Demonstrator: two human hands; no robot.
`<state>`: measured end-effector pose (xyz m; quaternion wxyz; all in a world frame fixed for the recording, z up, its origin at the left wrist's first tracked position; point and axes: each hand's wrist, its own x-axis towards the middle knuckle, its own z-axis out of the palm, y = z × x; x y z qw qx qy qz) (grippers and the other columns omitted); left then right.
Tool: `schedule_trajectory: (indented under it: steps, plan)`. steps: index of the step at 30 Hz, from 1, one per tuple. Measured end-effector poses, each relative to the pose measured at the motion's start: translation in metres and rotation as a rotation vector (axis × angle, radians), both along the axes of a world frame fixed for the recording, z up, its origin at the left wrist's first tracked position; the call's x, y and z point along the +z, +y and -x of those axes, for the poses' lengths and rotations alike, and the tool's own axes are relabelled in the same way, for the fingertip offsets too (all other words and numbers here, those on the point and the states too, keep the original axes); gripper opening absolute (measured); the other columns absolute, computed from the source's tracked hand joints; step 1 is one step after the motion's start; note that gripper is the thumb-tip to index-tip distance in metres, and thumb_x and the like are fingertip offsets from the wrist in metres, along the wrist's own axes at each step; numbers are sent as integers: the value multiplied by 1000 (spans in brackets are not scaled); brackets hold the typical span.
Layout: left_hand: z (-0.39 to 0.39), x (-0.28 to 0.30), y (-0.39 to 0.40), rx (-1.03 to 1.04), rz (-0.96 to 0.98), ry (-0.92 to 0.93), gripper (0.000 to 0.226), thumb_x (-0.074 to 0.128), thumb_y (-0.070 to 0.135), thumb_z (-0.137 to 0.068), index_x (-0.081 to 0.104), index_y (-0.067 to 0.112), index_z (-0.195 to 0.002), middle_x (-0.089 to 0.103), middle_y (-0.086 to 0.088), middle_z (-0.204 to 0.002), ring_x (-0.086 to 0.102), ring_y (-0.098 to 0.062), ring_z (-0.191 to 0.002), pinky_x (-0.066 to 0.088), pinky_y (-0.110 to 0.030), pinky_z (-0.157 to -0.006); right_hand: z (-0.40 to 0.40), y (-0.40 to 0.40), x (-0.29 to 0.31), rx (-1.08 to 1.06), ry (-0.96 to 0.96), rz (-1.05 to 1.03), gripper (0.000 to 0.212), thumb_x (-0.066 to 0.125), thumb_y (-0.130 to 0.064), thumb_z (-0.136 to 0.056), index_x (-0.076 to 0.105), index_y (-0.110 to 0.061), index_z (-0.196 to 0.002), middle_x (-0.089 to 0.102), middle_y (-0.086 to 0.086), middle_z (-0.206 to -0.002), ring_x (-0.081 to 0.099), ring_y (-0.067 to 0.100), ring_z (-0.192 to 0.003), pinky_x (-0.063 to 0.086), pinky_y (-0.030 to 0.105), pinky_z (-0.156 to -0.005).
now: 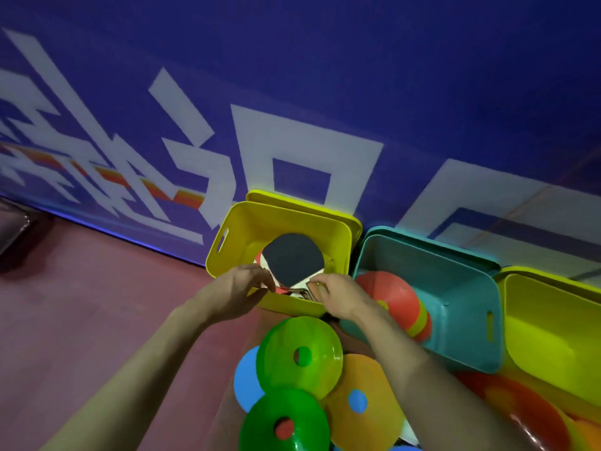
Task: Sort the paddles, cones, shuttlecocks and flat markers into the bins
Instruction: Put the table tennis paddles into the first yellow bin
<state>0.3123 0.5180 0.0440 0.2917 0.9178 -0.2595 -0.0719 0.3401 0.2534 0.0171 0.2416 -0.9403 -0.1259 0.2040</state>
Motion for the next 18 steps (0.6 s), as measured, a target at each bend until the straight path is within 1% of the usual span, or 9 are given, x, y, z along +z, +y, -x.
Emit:
schedule_trajectory:
  steps: [4, 6, 7, 9, 11, 13, 15, 17, 18]
  plan:
    - [22, 20, -57, -60, 20, -30, 15, 63, 14, -87, 68, 23, -97, 63, 14, -93, 57, 1, -86, 36, -4, -75, 85, -84, 30, -102, -172, -214, 30, 48, -12, -98, 68, -18, -120, 66, 0, -113, 59, 14, -106, 37, 12, -88]
    - [36, 27, -101, -98, 33, -43, 14, 62, 17, -89, 68, 26, -97, 61, 16, -93, 55, 10, -86, 37, -3, -75, 136, -150, 24, -223, -188, -243, 28, 49, -13, -97, 69, -20, -116, 65, -6, -111, 59, 4, -103, 37, 6, -90]
    - [45, 27, -127, -129, 38, -38, 15, 62, 15, -88, 68, 27, -96, 62, 16, -94, 55, 11, -87, 40, -5, -75, 164, -186, 19, -303, -187, -248, 28, 50, -15, -97, 70, -22, -114, 66, -9, -111, 59, 0, -102, 40, 8, -91]
    - [66, 28, -184, -198, 52, -17, 20, 62, 9, -87, 69, 26, -95, 65, 12, -93, 60, 3, -88, 47, -15, -75, 217, -257, 12, -457, -188, -253, 26, 52, -15, -97, 71, -28, -110, 67, -14, -106, 60, -5, -99, 46, 15, -90]
    - [86, 26, -243, -251, 67, 48, 17, 57, 12, -89, 68, 24, -94, 65, 10, -92, 63, -5, -86, 51, -25, -73, 266, -322, 9, -587, -179, -228, 28, 56, -10, -97, 70, -32, -108, 68, -16, -102, 59, -9, -97, 45, 10, -83]
    - [105, 21, -303, -291, 79, 95, 16, 52, 26, -94, 67, 25, -93, 64, 10, -90, 63, -7, -82, 52, -31, -69, 309, -383, 4, -701, -164, -168, 27, 58, -9, -96, 70, -31, -107, 67, -16, -99, 58, -10, -92, 41, 5, -78]
    - [121, 14, -358, -313, 71, 142, 19, 51, 34, -95, 68, 26, -95, 66, 11, -90, 64, -5, -79, 53, -34, -68, 347, -438, -6, -826, -182, -116, 25, 58, -10, -96, 70, -27, -109, 64, -14, -102, 60, 1, -94, 45, 16, -83]
    - [140, 9, -405, -327, 37, 166, 15, 54, 25, -92, 68, 26, -96, 66, 14, -90, 63, -1, -79, 53, -34, -69, 380, -483, -19, -925, -167, -84, 26, 57, -9, -96, 69, -24, -114, 60, -8, -109, 62, 14, -100, 49, 30, -84]
    - [150, 6, -423, -336, 27, 168, 16, 56, 20, -91, 68, 28, -96, 65, 18, -91, 62, 1, -80, 53, -31, -71, 394, -500, -24, -958, -145, -61, 27, 57, -9, -96, 67, -23, -117, 57, -5, -111, 62, 19, -101, 49, 32, -84]
